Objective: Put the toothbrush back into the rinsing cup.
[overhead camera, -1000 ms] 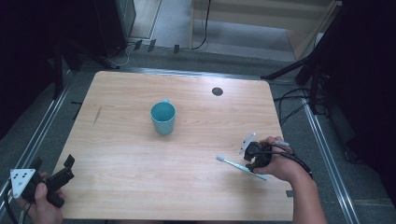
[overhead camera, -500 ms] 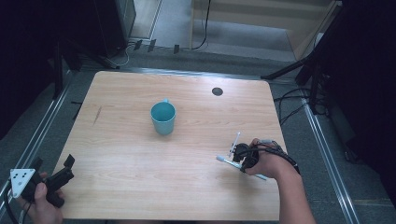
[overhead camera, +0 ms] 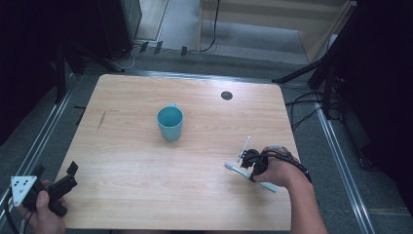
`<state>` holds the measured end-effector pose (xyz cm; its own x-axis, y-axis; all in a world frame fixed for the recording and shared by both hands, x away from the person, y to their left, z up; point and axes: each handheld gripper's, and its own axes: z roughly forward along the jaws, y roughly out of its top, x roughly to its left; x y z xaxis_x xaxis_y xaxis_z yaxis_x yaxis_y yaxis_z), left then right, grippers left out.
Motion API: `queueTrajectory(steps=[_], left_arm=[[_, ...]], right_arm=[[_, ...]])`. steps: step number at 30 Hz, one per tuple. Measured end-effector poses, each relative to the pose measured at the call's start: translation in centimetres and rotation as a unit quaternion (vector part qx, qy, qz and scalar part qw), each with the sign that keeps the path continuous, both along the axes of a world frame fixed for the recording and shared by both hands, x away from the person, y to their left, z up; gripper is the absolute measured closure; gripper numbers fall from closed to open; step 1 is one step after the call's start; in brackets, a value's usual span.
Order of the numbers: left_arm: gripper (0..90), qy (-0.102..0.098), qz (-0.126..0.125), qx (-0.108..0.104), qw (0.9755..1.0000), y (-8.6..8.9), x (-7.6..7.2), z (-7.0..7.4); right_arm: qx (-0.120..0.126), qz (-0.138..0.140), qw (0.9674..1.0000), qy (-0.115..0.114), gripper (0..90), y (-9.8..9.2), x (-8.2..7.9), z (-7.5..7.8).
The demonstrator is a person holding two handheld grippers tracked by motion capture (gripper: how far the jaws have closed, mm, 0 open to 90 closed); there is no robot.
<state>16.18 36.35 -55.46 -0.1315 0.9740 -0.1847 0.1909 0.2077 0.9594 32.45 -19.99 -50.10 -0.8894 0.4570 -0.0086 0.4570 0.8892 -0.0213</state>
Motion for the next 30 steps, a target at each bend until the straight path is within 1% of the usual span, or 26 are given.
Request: queueTrajectory(steps=[1,2,3,4,5,6,9,10,12,13,14,15,16,17,18,19,20,21,22,23,24,25,26,28,30], left_arm=[[0.0,0.0,0.0,0.001,1.0,0.0,0.0,0.0],[0.0,0.0,0.0,0.001,1.0,0.0,0.0,0.0],[0.0,0.0,0.0,0.001,1.0,0.0,0.0,0.0],[0.0,0.0,0.0,0.001,1.0,0.0,0.0,0.0],[0.0,0.0,0.0,0.001,1.0,0.0,0.0,0.0],[0.0,0.0,0.0,0.001,1.0,0.0,0.0,0.0],[0.0,0.0,0.0,0.001,1.0,0.0,0.0,0.0],[0.0,0.0,0.0,0.002,1.0,0.0,0.0,0.0],[0.0,0.0,0.0,0.0,1.0,0.0,0.0,0.0],[0.0,0.0,-0.001,0.0,1.0,0.0,0.0,0.0],[0.0,0.0,-0.001,0.0,1.0,0.0,0.0,0.0],[0.0,0.0,-0.001,0.0,1.0,0.0,0.0,0.0],[0.0,0.0,-0.001,0.0,1.0,0.0,0.0,0.0],[0.0,0.0,-0.001,0.001,1.0,0.0,0.0,0.0],[0.0,0.0,-0.001,0.001,1.0,0.0,0.0,0.0],[0.0,-0.001,-0.001,0.0,1.0,0.0,0.0,0.0],[0.0,-0.001,-0.001,0.0,1.0,0.0,0.0,0.0],[0.0,-0.001,-0.001,0.0,1.0,0.0,0.0,0.0],[0.0,-0.001,-0.001,0.001,1.0,0.0,0.0,0.0],[0.0,-0.001,-0.001,0.001,1.0,0.0,0.0,0.0],[0.0,0.0,-0.001,0.0,1.0,0.0,0.0,0.0],[0.0,0.0,-0.001,0.0,1.0,0.0,0.0,0.0],[0.0,0.0,-0.001,0.001,1.0,0.0,0.0,0.0],[0.0,0.0,-0.002,0.0,1.0,0.0,0.0,0.0],[0.0,0.0,-0.002,0.0,1.0,0.0,0.0,0.0]], right_arm=[[0.011,-0.011,0.9999,-0.006,79.9,0.0,0.1,0.3],[0.011,-0.011,0.9999,-0.006,79.9,0.0,0.1,0.3],[0.033,-0.029,0.9989,-0.018,79.9,-0.1,0.4,0.9],[0.033,-0.029,0.9989,-0.018,79.9,-0.1,0.4,0.9],[0.052,-0.045,0.9973,-0.026,79.9,0.0,0.5,1.5],[0.052,-0.045,0.9973,-0.026,79.9,0.0,0.5,1.5],[0.07,-0.063,0.9944,-0.047,79.9,0.1,0.8,2.2],[0.083,-0.08,0.9907,-0.073,79.9,0.2,1.1,2.7],[0.111,-0.098,0.9843,-0.097,79.9,0.2,1.4,3.1],[0.126,-0.11,0.9802,-0.106,79.9,0.2,1.6,3.4],[0.126,-0.11,0.9802,-0.106,79.9,0.2,1.6,3.4],[0.142,-0.116,0.9762,-0.116,79.9,0.3,1.7,3.6],[0.162,-0.127,0.968,-0.144,79.9,0.4,1.9,4.0],[0.172,-0.133,0.9632,-0.158,79.9,0.6,2.1,4.2],[0.172,-0.133,0.9632,-0.158,79.9,0.6,2.1,4.2],[0.195,-0.155,0.9496,-0.19,79.9,0.8,2.3,4.9],[0.214,-0.168,0.941,-0.201,79.9,0.9,2.4,5.3],[0.236,-0.184,0.9304,-0.211,79.9,1.0,2.5,5.7],[0.253,-0.191,0.921,-0.226,79.9,1.0,2.6,6.1],[0.253,-0.191,0.921,-0.226,79.9,1.0,2.6,6.1],[0.287,-0.213,0.902,-0.242,79.9,1.2,2.7,6.8],[0.287,-0.213,0.902,-0.242,79.9,1.2,2.7,6.8],[0.319,-0.223,0.8837,-0.261,79.9,1.5,2.7,7.4],[0.346,-0.228,0.8657,-0.281,79.9,2.0,2.5,8.0],[0.368,-0.23,0.8491,-0.301,79.9,2.5,2.3,8.5]])
